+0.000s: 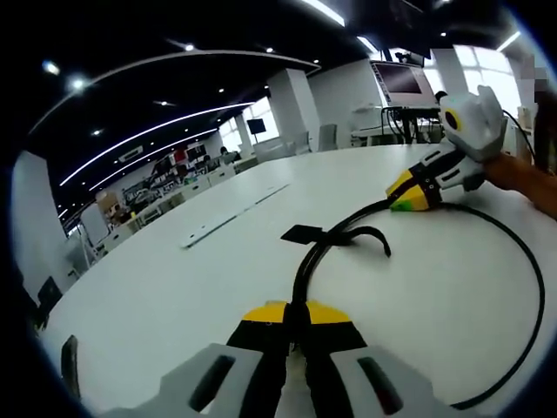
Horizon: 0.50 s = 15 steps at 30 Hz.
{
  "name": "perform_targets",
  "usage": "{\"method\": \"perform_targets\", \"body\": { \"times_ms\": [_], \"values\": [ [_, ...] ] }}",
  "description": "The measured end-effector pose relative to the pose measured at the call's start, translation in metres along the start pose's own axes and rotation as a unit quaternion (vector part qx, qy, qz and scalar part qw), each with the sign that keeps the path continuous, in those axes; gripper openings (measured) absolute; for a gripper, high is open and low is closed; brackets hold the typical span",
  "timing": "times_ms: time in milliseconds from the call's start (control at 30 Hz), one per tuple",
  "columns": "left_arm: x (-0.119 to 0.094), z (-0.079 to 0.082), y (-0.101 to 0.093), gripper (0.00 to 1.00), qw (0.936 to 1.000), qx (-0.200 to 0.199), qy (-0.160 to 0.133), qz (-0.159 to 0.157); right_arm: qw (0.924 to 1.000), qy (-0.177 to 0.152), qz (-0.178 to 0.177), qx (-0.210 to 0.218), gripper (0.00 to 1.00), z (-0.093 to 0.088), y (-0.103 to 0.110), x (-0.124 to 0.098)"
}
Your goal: Find the charging cable on the desk, coil it up and secure with Velcro.
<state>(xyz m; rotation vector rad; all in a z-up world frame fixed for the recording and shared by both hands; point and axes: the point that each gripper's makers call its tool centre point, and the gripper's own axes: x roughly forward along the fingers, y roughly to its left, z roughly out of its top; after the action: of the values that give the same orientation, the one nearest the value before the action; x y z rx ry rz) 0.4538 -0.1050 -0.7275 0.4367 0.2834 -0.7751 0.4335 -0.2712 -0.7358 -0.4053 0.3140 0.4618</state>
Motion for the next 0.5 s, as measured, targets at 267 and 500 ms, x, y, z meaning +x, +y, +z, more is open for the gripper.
{"method": "perform_targets", "body": {
  "times_ms": [267,500],
  "values": [
    [0.0003,-0.0001,0.0004,0.07,1.0,0.001,0.0,0.0,0.9998,0.0,-0.008,-0.019,0.13,0.0003,-0.0038,-0.0001],
    [0.0003,-0.0001,0.0006,0.07,1.0,0.002,-0.001,0.0,0.9998,0.002,-0.01,-0.015,0.14,0.0002,-0.0049,-0.0014]
  ]
}}
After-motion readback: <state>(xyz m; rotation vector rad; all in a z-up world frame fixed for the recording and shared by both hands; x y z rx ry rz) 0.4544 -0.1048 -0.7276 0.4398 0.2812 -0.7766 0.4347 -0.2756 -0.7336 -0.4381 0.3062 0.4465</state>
